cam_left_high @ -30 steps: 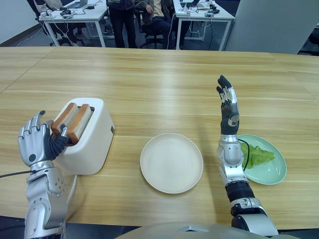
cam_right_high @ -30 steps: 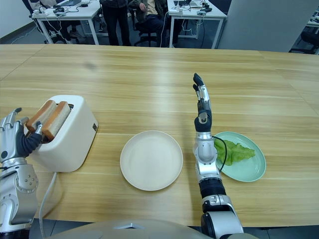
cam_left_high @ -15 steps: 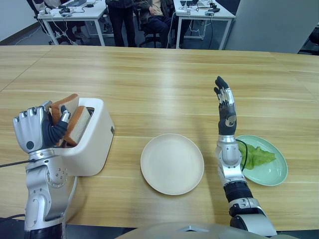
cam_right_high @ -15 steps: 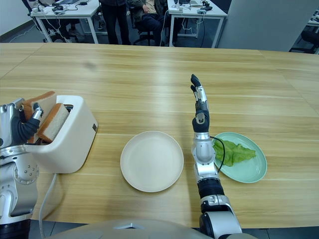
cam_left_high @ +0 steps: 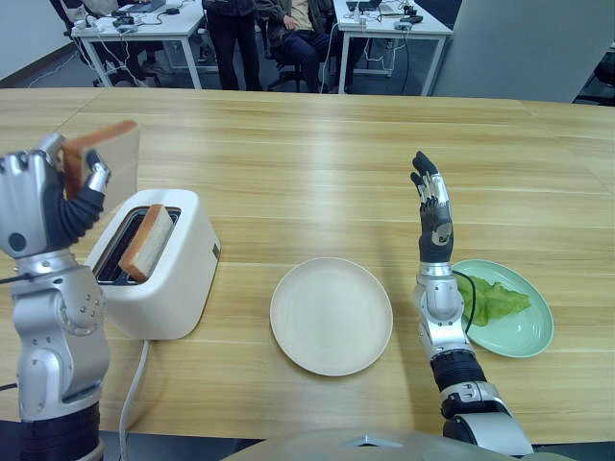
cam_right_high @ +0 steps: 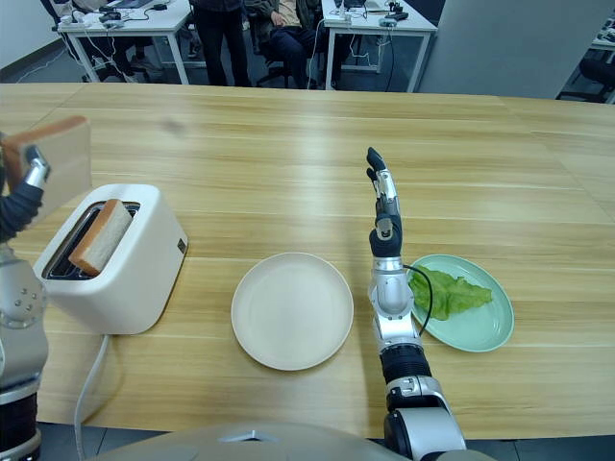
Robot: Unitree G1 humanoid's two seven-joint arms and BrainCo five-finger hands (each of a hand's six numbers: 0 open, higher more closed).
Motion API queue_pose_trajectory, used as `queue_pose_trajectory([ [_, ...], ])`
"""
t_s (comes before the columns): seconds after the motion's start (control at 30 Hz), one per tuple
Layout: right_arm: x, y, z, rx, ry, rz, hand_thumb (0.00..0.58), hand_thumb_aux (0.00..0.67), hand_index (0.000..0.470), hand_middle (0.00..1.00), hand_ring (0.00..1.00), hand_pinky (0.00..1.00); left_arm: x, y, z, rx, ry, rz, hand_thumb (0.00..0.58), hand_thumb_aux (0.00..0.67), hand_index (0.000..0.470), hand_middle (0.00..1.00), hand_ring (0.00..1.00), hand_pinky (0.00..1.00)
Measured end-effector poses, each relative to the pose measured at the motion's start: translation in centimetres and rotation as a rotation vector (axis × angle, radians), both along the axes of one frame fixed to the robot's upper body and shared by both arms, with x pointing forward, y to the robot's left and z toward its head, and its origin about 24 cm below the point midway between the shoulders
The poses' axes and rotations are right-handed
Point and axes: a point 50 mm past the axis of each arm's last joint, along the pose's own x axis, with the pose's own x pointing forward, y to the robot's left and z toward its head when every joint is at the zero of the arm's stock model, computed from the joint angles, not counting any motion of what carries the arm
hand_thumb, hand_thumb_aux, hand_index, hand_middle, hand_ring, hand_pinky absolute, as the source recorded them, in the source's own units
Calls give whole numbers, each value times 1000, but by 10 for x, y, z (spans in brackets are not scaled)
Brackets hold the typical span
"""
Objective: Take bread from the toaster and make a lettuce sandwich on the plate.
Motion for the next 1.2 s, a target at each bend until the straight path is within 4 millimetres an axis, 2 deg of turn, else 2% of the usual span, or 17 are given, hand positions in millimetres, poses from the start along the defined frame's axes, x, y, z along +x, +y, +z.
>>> queue_pose_trajectory([
  [0.17, 3, 0, 1, 1, -3, -2, 0, 0, 0, 0, 0, 0, 1, -8, 20, 10, -58, -53, 580, 670, 460, 1000, 1000, 1000],
  [0.27, 6, -3, 5, -8, -14, -10, 0, 0, 0, 0, 0, 0, 7, -27, 29, -30, -58, -212, 580, 670, 460, 1000, 1000, 1000],
  [0.43, 12, -10, 15, -15, -51, -32, 0, 0, 0, 0, 0, 0, 26, -68, 23, -168, 39, -542, 580, 670, 460, 1000, 1000, 1000],
  [0.6, 16, -12, 17, -19, -58, -38, 0, 0, 0, 0, 0, 0, 41, -102, 16, -325, 132, -829, 580, 670, 460, 1000, 1000, 1000],
  [0.7, 19, -19, 21, -25, -72, -59, 0, 0, 0, 0, 0, 0, 53, -122, -3, -458, 264, -985, 580, 670, 460, 1000, 1000, 1000],
  [0.8, 21, -22, 27, -25, -93, -73, 0, 0, 0, 0, 0, 0, 65, -131, -26, -575, 400, -1057, 580, 670, 460, 1000, 1000, 1000],
  [0.93, 22, -24, 26, -22, -85, -79, 0, 0, 0, 0, 0, 0, 74, -135, -80, -740, 621, -1047, 580, 670, 460, 1000, 1000, 1000],
  [1.0, 22, -24, 25, -22, -80, -78, 0, 0, 0, 0, 0, 0, 74, -138, -101, -800, 693, -1034, 580, 670, 460, 1000, 1000, 1000],
  [1.2, 22, -23, 25, -23, -80, -75, 0, 0, 0, 0, 0, 0, 58, -151, -141, -914, 816, -1023, 580, 670, 460, 1000, 1000, 1000],
])
